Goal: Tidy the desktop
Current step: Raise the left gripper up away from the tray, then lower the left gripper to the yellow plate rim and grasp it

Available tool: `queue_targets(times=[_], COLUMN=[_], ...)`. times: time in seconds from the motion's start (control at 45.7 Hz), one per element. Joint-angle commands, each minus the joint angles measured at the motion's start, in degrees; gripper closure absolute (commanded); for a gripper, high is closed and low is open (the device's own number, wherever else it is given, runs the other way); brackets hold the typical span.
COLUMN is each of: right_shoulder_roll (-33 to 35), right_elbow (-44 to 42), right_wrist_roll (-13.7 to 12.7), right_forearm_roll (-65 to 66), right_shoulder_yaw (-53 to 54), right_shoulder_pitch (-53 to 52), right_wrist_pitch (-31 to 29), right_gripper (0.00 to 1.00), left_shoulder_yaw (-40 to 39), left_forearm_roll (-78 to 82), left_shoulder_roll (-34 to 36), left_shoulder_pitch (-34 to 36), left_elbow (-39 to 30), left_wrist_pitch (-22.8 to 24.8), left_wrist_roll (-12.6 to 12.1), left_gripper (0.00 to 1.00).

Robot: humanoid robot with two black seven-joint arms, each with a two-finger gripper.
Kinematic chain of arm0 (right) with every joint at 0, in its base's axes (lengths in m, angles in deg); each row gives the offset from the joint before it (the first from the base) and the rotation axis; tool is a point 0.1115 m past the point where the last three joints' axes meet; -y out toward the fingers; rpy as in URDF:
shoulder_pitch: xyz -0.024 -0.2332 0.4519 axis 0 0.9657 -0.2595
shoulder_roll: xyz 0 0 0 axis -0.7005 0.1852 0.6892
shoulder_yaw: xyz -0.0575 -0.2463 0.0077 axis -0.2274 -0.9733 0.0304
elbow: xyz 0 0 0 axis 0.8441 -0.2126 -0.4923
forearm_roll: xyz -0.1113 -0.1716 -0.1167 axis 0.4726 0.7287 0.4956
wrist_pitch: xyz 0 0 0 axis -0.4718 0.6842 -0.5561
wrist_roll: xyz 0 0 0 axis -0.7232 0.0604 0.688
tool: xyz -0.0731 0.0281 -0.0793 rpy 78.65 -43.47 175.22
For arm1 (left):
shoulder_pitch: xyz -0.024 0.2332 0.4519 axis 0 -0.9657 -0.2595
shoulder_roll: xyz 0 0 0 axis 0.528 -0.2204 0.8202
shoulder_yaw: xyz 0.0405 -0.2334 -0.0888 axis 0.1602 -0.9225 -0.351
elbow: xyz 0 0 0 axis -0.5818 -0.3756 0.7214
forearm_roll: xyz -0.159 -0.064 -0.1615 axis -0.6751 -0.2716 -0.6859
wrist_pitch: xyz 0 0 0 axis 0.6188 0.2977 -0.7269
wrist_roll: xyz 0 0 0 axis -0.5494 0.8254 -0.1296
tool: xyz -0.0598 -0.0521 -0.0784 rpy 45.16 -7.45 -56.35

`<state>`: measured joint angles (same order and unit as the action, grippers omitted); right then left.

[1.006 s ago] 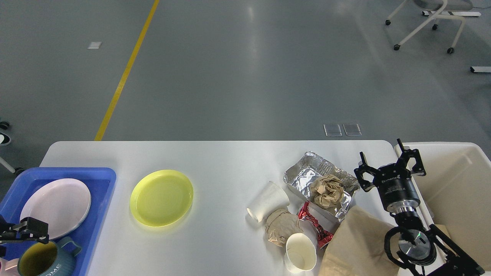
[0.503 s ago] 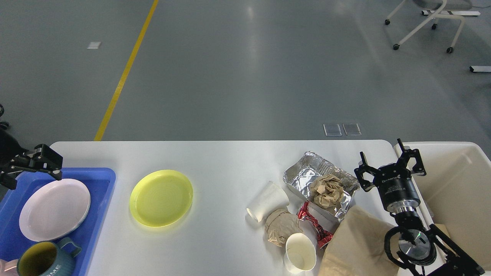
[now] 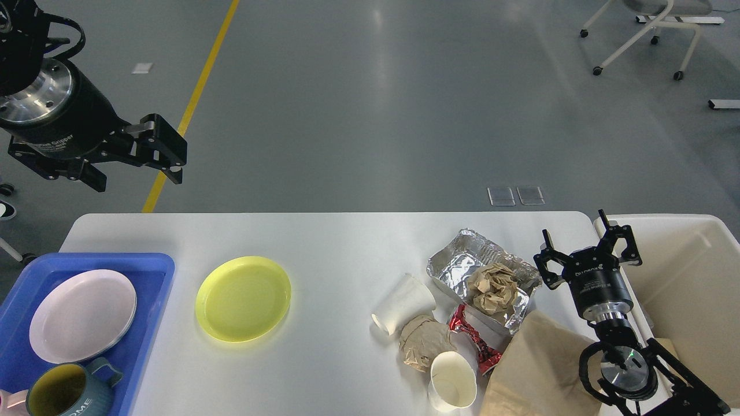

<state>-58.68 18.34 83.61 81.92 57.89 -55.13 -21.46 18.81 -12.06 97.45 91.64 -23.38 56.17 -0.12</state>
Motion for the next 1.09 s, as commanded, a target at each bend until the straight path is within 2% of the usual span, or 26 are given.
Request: queue_targets(times=[0.0,0.109,0.59,0.831,1.072], right_shoulder_roll=[0.0,0.0,0.0,0.0,0.0], right_elbow=[0.0,0.0,0.1,0.1,0.1], right_wrist_roll=[0.0,0.0,0.0,0.0,0.0], right_forearm_roll=[0.1,0.1,0.0,0.0,0.0], right_shoulder_yaw=[0.0,0.0,0.0,0.0,0.0], right_shoulder_pitch=[-0.1,0.0,0.0,0.0,0.0], right_wrist_pitch=[0.0,0.0,0.0,0.0,0.0], right_gripper=[0.00,0.00,0.00,0.00,0.00], left_shoulder_yaw=[-0.1,-0.2,-0.3,-2.3,-4.2], left_forearm_roll=[-3.4,-5.5,-5.6,-5.3,-7.8], left_shoulder_roll=[-2.0,-3.0,-4.2,-4.6,-4.4], left_shoulder_pitch=[5.7,6.7,0.4,-10.0,-28.0], left_elbow=[-5.7,-7.3,-4.9,-0.6,8.6], left_wrist_pitch=[0.0,0.2,-0.3,-2.1,-7.8], left_wrist_roll=[0.0,0.0,0.6,0.8,1.5], left_gripper=[0.04,0.04,0.04,0.04,0.04])
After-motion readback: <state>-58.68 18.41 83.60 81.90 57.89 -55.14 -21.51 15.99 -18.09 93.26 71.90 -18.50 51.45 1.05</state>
